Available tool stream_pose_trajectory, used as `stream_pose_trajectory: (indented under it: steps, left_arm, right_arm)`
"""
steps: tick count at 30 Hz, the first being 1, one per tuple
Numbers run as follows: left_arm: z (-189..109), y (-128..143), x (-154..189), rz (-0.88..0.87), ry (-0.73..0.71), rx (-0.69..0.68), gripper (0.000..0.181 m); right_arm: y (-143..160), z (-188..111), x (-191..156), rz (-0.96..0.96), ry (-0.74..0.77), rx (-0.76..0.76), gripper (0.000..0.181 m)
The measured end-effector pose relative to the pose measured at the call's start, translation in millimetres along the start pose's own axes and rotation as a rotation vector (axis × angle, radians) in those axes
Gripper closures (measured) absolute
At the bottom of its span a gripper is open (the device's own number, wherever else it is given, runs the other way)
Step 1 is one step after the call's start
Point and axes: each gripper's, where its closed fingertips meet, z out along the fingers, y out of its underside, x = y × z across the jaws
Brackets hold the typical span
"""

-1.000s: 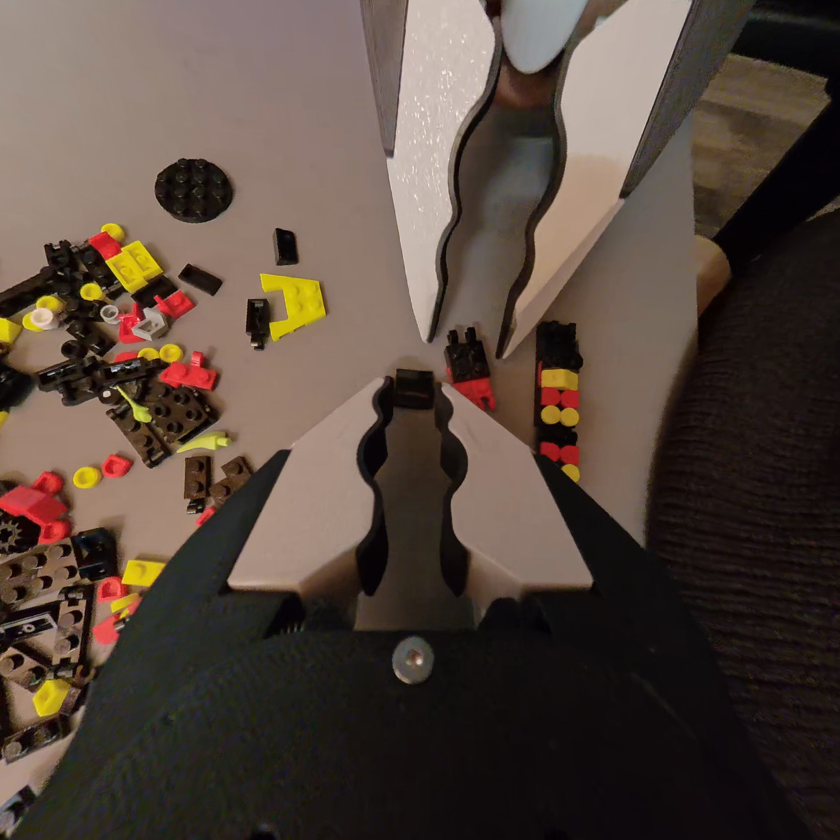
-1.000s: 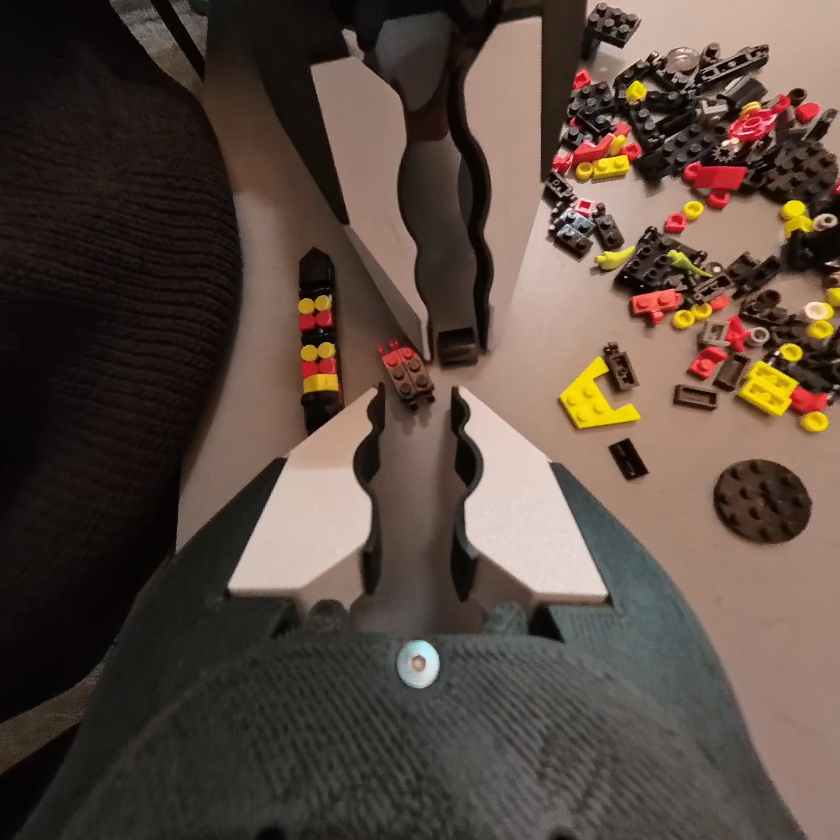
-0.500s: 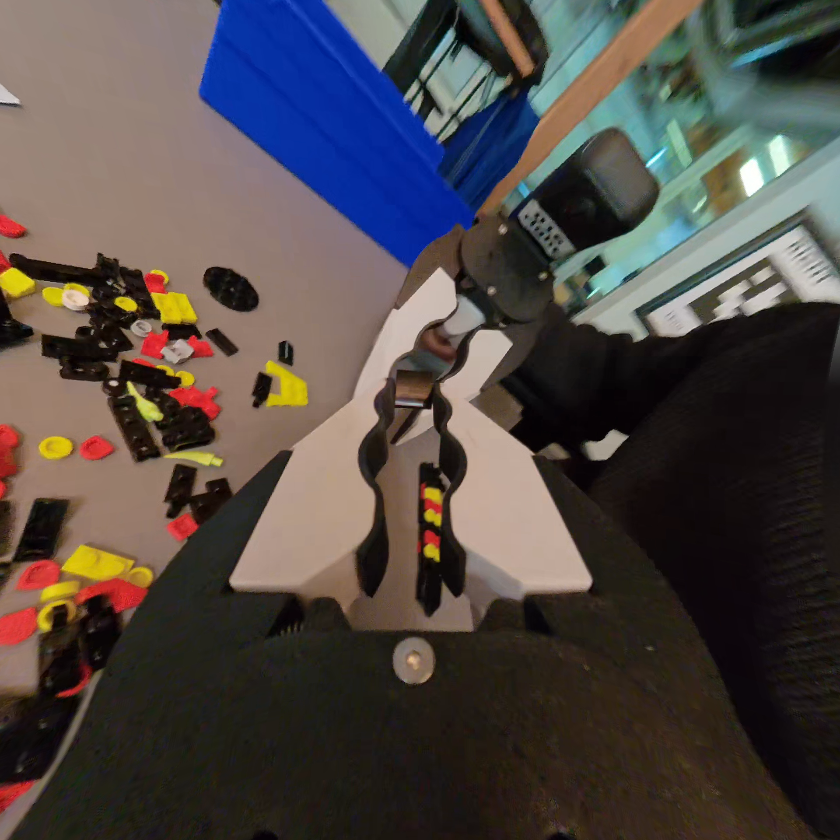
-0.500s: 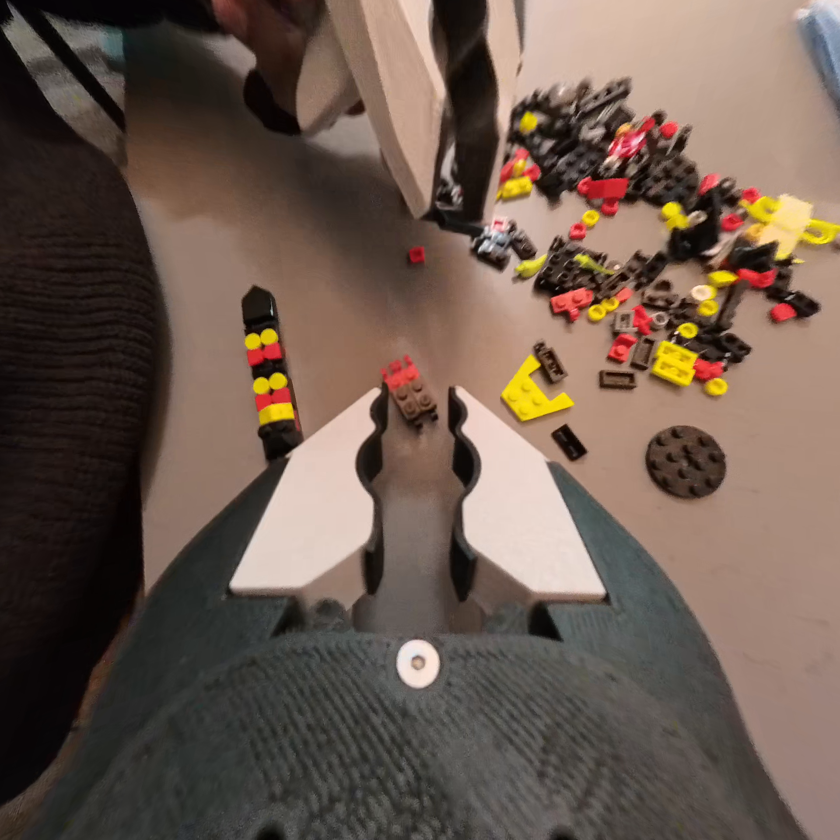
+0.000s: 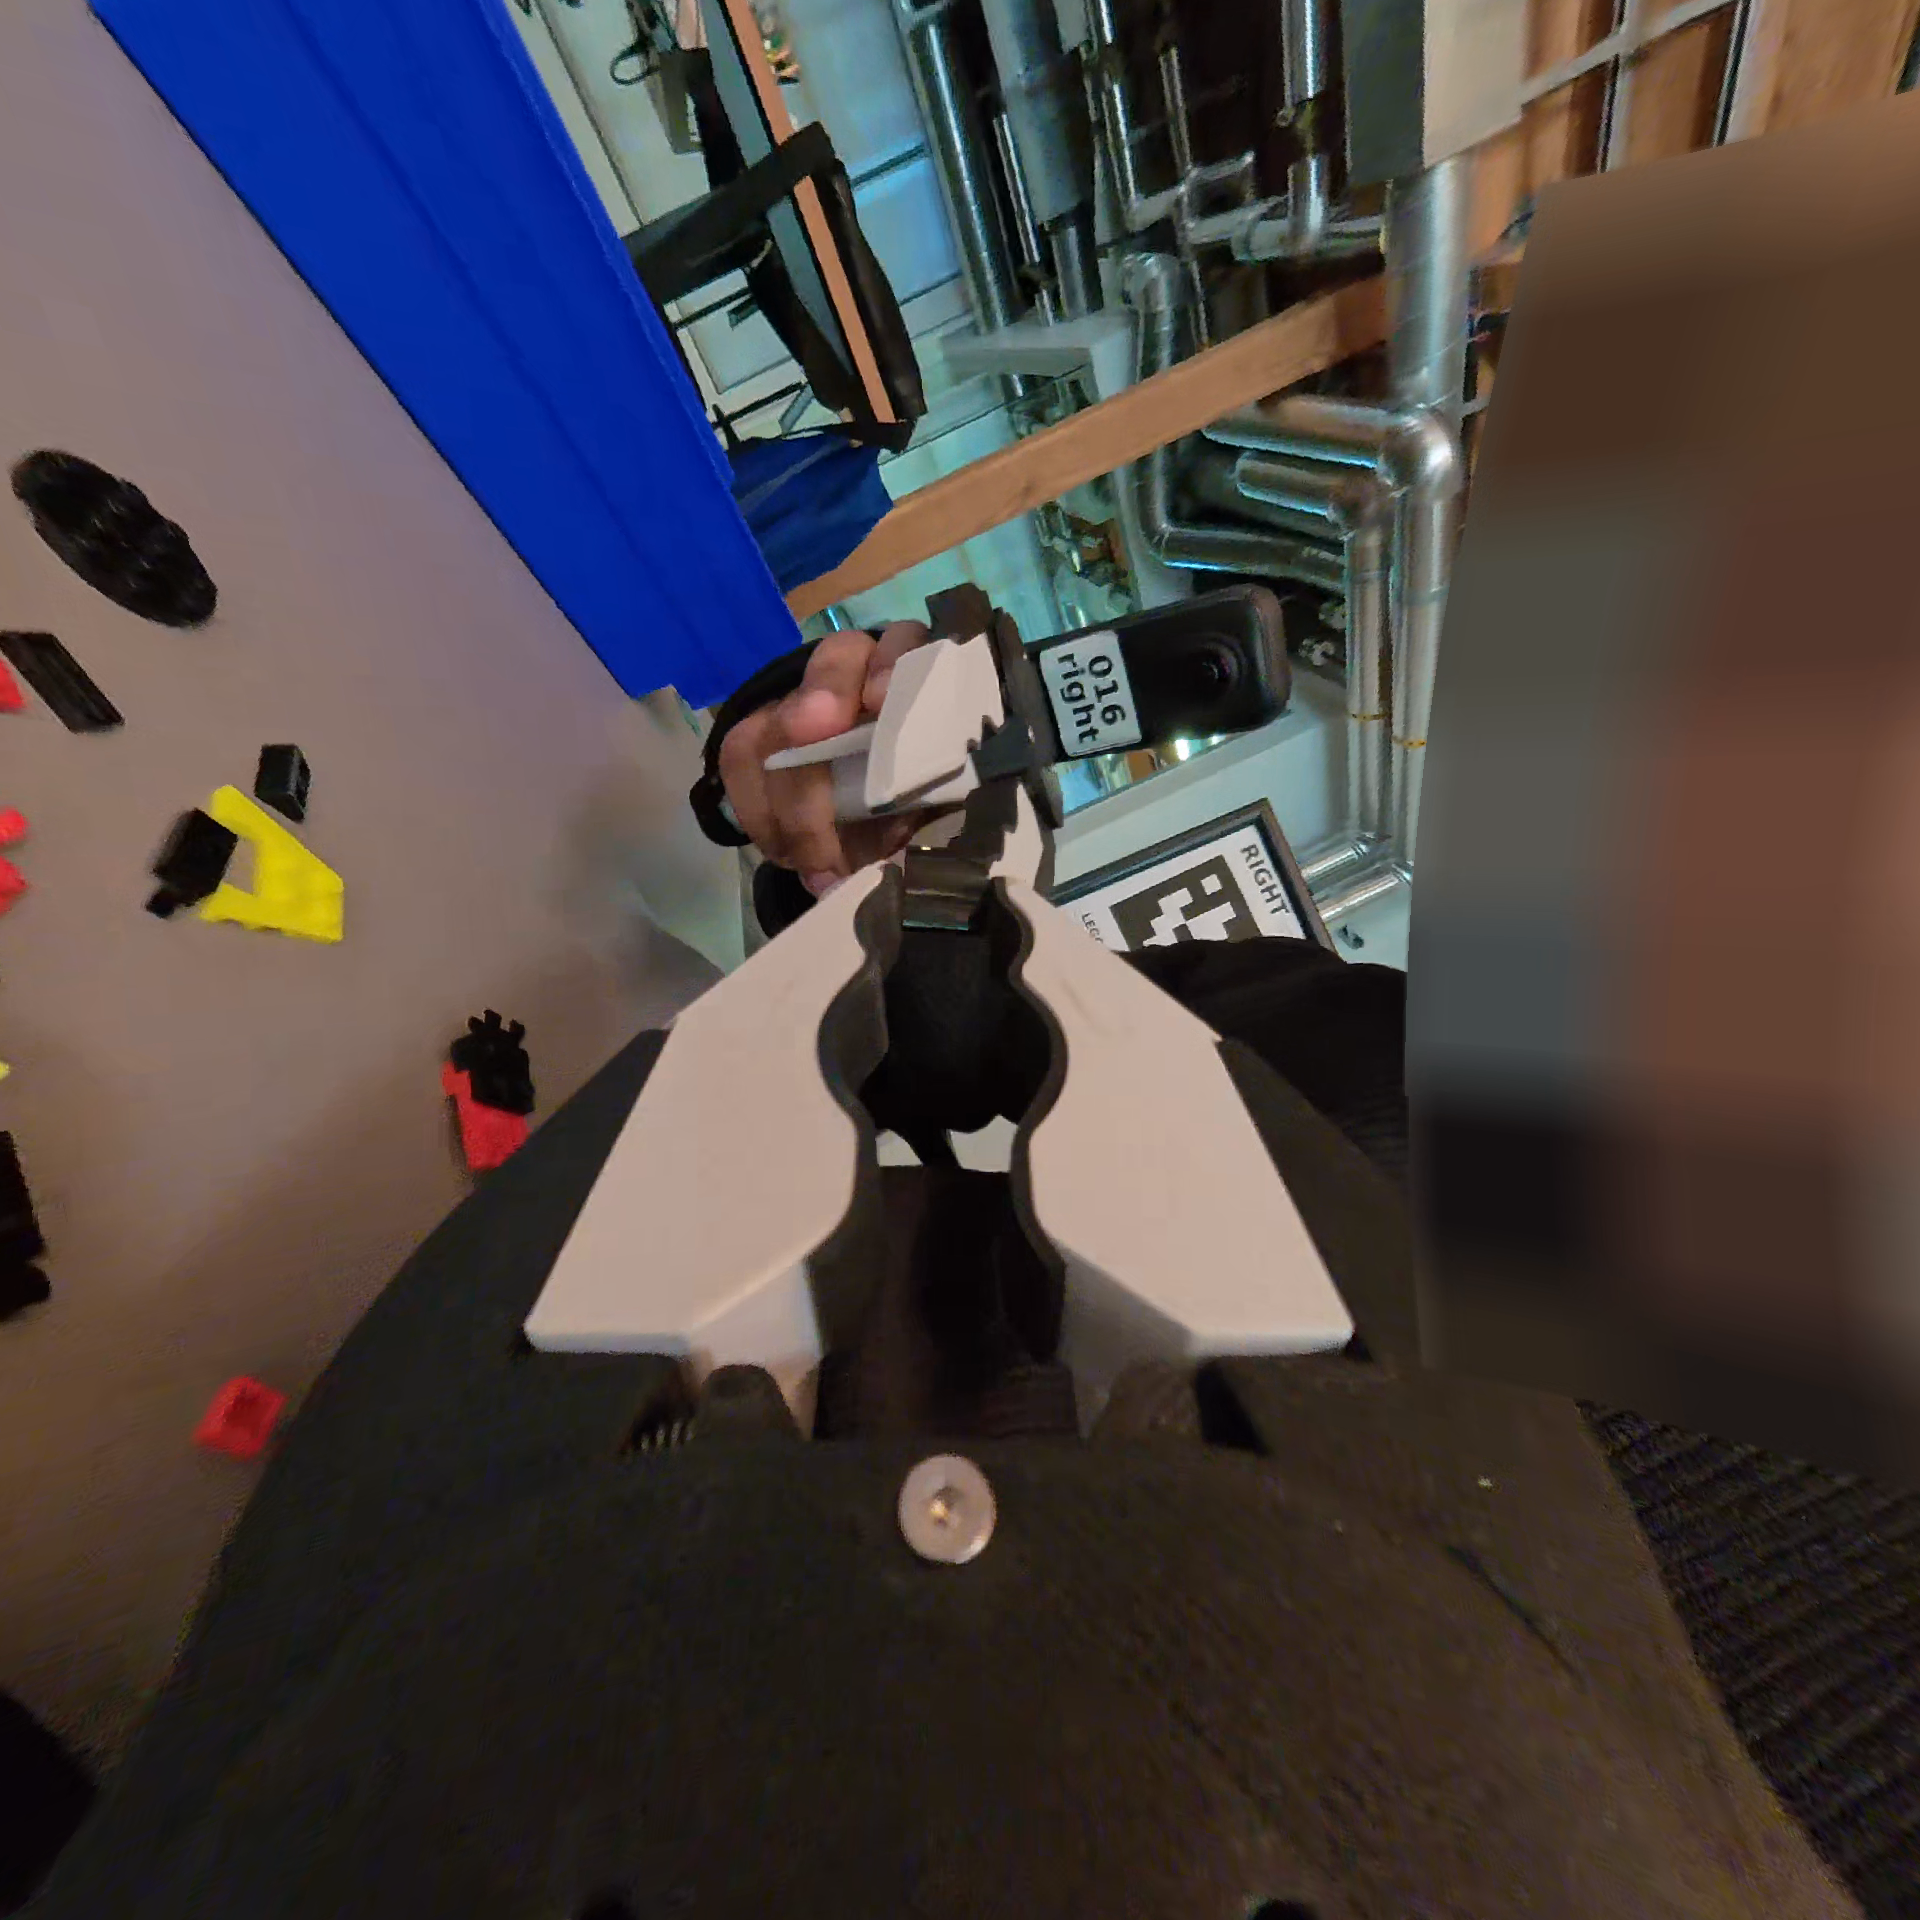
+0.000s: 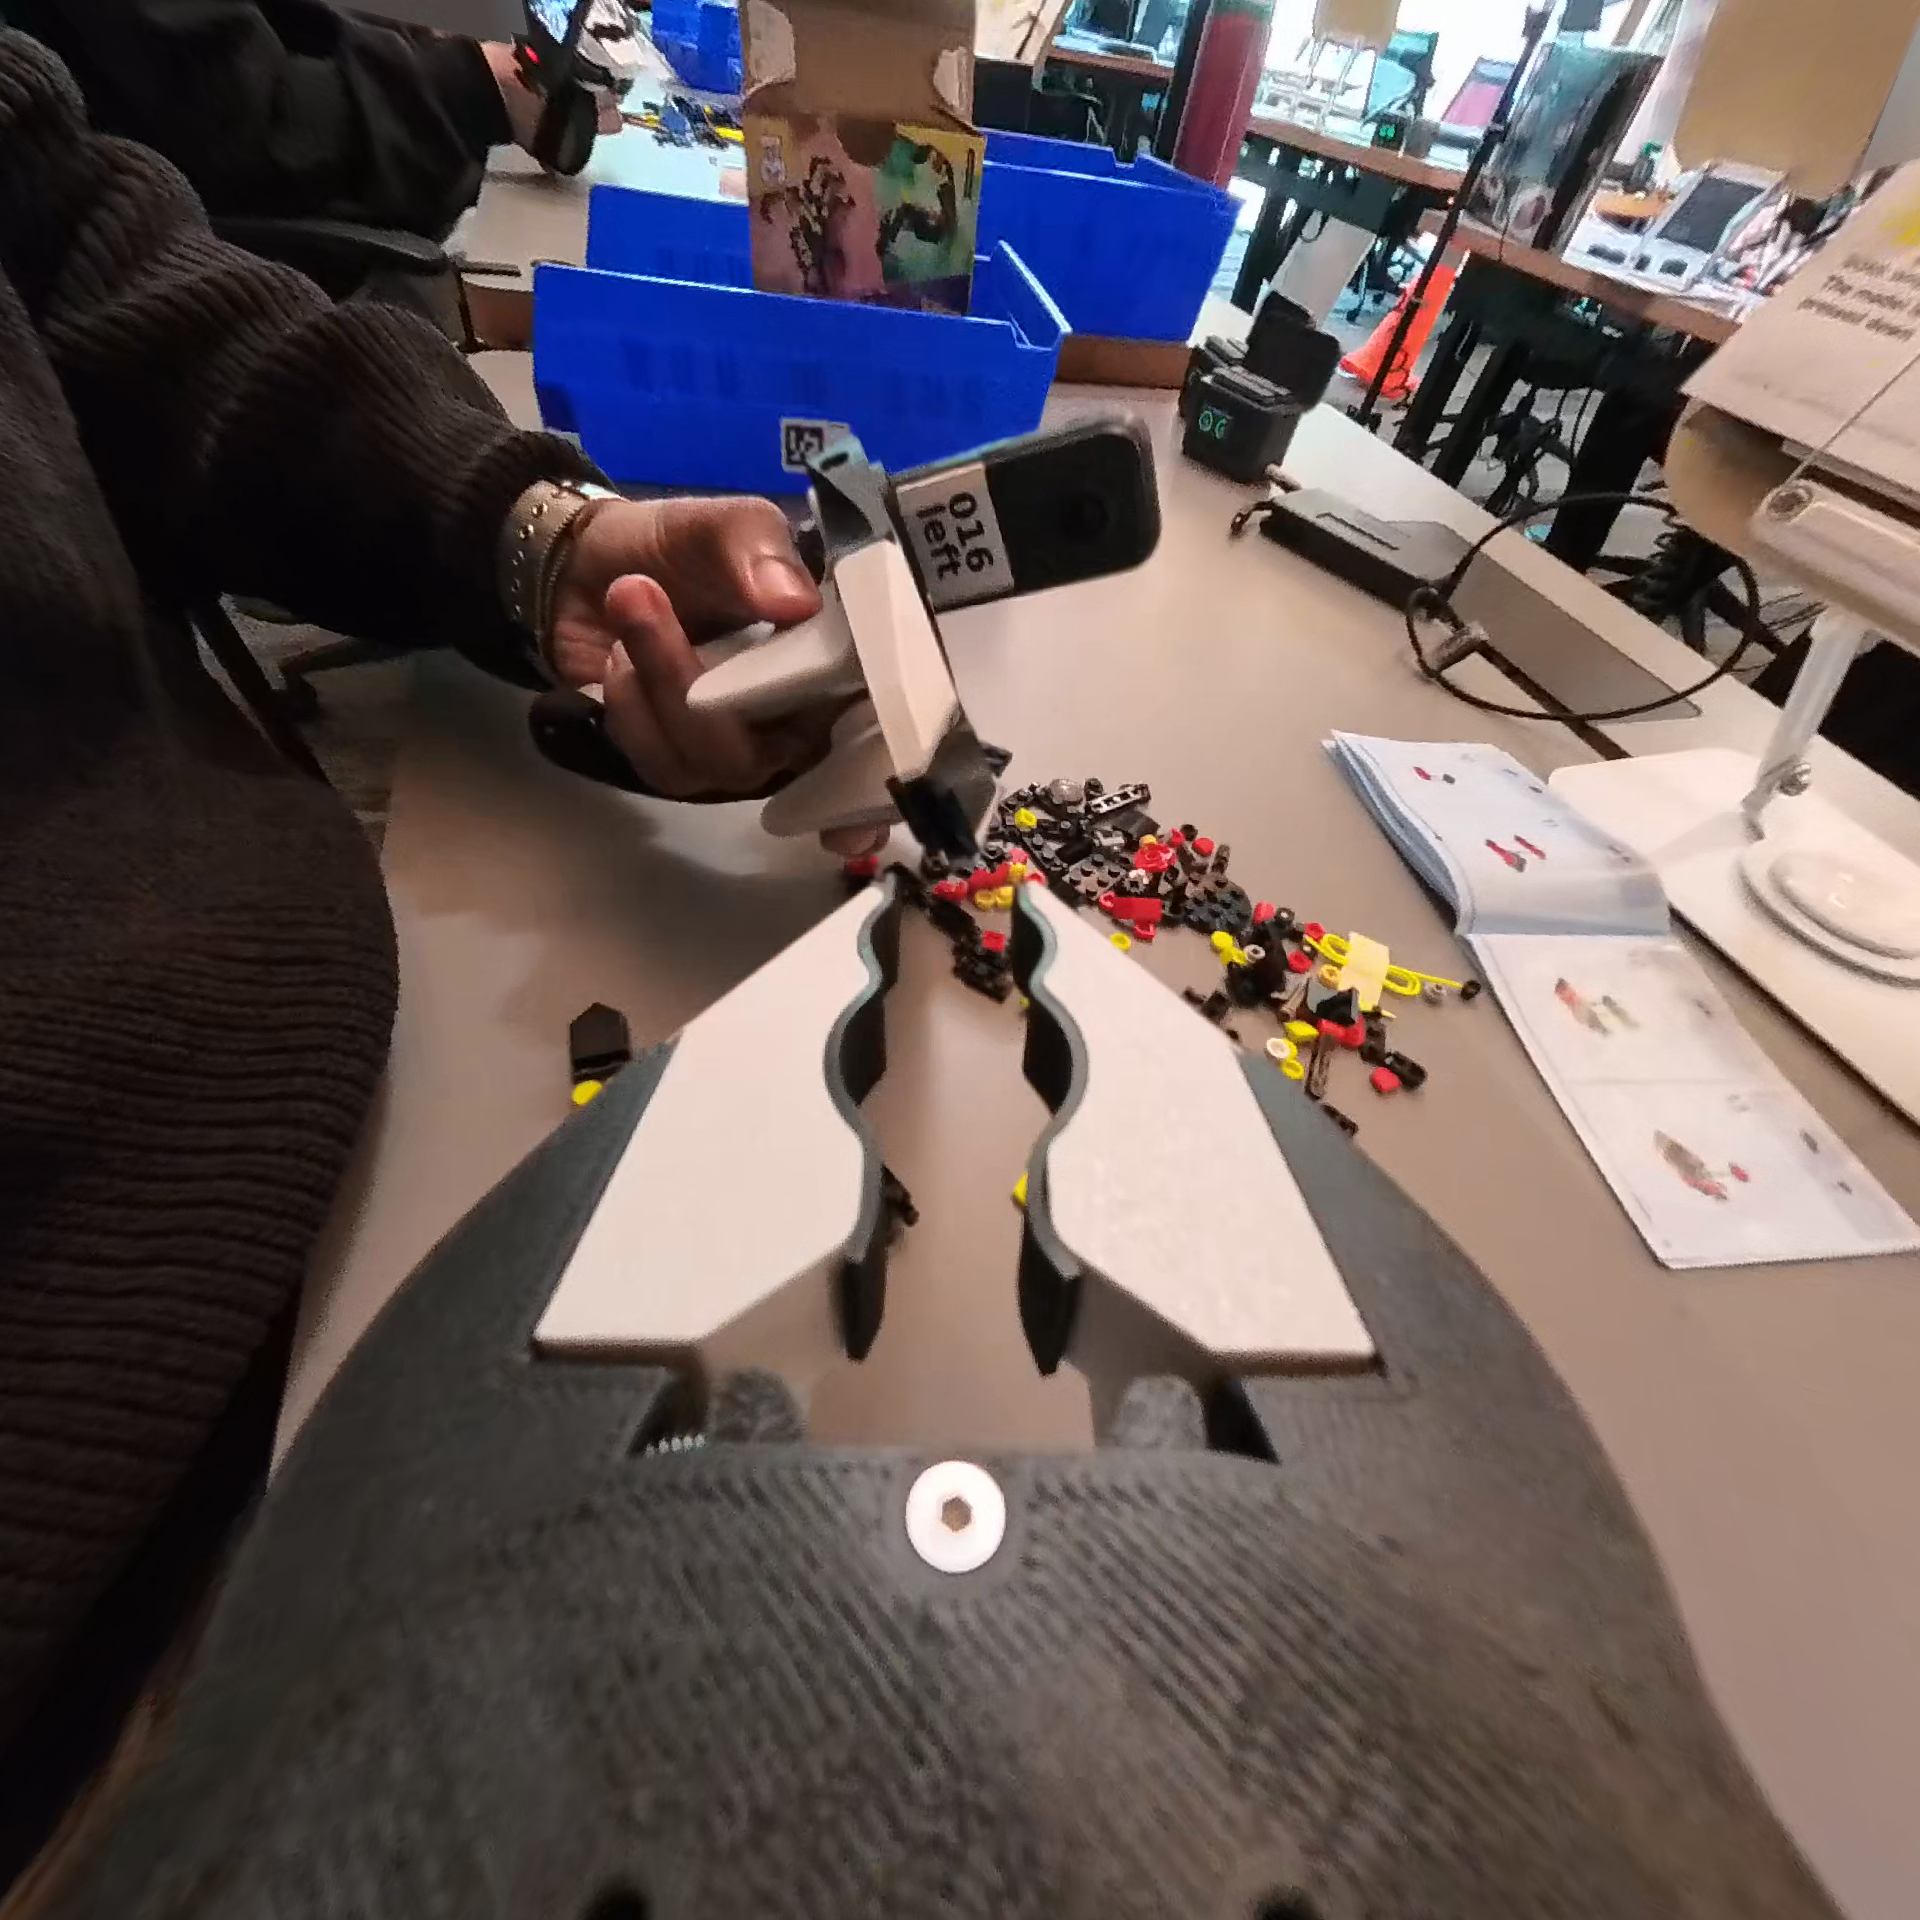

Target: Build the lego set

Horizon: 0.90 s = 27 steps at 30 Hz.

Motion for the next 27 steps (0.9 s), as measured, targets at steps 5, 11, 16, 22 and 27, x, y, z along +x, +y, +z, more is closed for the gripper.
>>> stream_pose_trajectory:
  steps: [5, 11, 16, 22, 27]
  left_arm:
    - [4.6, 6.8, -3.4, -0.021, -0.007, -0.018, 0.167]
    - [3.5, 8.4, -4.8, -0.014, -0.019, -0.029, 0.167]
    - [-0.5, 2.7, -0.9, 0.092, -0.033, -0.008, 0.149]
    - [-4.0, -1.6, 4.0, 0.533, -0.21, -0.022, 0.146]
    - [0.1, -7.4, 23.0, 0.847, -0.356, 0.018, 0.151]
  right_arm:
    - [-2.1, 1.0, -3.3, -0.018, -0.011, 0.007, 0.164]
    - [-0.7, 1.6, -7.8, -0.023, -0.044, 0.001, 0.177]
    - [-7.0, -0.6, 2.7, 0.181, -0.063, 0.054, 0.179]
    - [-13.3, -2.7, 7.1, 0.692, -0.284, 0.163, 0.18]
    - [-29.2, -0.2, -9.1, 1.153, -0.606, 0.26, 0.179]
